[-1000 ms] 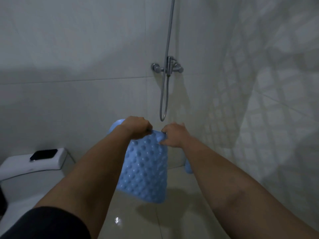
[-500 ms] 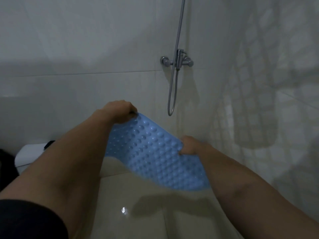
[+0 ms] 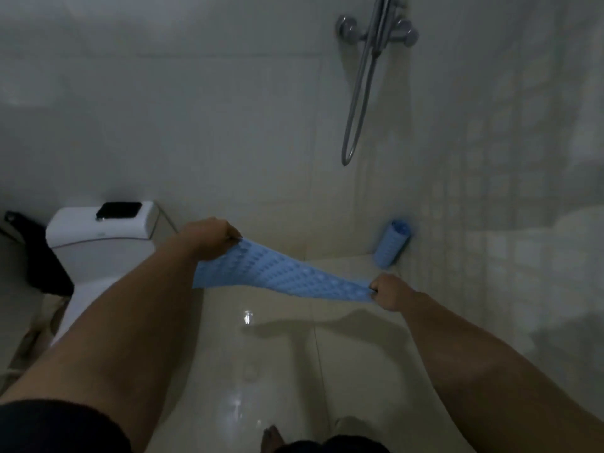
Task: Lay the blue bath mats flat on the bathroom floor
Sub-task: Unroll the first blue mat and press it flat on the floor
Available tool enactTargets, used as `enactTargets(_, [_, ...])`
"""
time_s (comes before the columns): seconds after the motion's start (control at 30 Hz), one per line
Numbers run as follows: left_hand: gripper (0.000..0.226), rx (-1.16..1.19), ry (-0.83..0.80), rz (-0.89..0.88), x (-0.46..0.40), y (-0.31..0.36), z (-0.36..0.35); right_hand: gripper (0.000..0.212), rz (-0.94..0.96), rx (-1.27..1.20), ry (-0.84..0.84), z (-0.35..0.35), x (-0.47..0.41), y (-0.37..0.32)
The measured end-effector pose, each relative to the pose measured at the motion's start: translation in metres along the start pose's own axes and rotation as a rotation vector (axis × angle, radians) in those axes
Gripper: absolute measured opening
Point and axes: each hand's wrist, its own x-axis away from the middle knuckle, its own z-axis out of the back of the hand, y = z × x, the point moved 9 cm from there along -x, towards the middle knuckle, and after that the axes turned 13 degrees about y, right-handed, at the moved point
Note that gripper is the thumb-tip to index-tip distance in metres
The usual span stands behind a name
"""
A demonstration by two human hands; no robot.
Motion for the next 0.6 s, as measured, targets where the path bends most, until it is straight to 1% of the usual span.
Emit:
enactTargets(0.03, [0.033, 0.013, -0.036, 0.010, 0.006, -0.003, -0.021, 0.015, -0.006, 0.008, -0.038, -0.015, 0.001, 0.006])
enactTargets(0.1, [0.034, 0.018, -0.123, 0.012, 0.020, -0.006, -0.063, 0.023, 0.007, 0.016, -0.078, -0.039, 0.007, 0.013])
enactTargets(0.2, [0.035, 0.038, -0.245, 0.016, 0.034, -0.012, -0.121, 0.023, -0.014, 0.036, -0.072, -0.068, 0.010, 0.023])
enactTargets(0.3, [0.033, 0.105, -0.358, 0.085, 0.039, -0.028, -0.184, 0.029, -0.040, 0.095, -0.049, -0.100, 0.004, 0.035])
enactTargets(0.4, [0.030, 0.173, -0.488, 0.117, 0.038, -0.034, -0.238, 0.030, -0.052, 0.151, -0.180, -0.135, -0.012, 0.038])
enactTargets(0.47, [0.029, 0.174, -0.566, 0.136, 0.024, -0.042, -0.269, 0.033, -0.042, 0.176, -0.245, -0.150, -0.042, 0.039])
enactTargets(0.53, [0.030, 0.124, -0.566, 0.139, -0.003, -0.056, -0.290, 0.035, -0.020, 0.201, -0.254, -0.155, -0.089, 0.031])
enactTargets(0.57, [0.030, 0.080, -0.524, 0.162, -0.021, -0.065, -0.295, 0.034, -0.006, 0.213, -0.235, -0.151, -0.114, 0.023])
enactTargets(0.6, [0.030, 0.023, -0.438, 0.180, -0.043, -0.074, -0.296, 0.033, 0.013, 0.220, -0.201, -0.144, -0.141, 0.013])
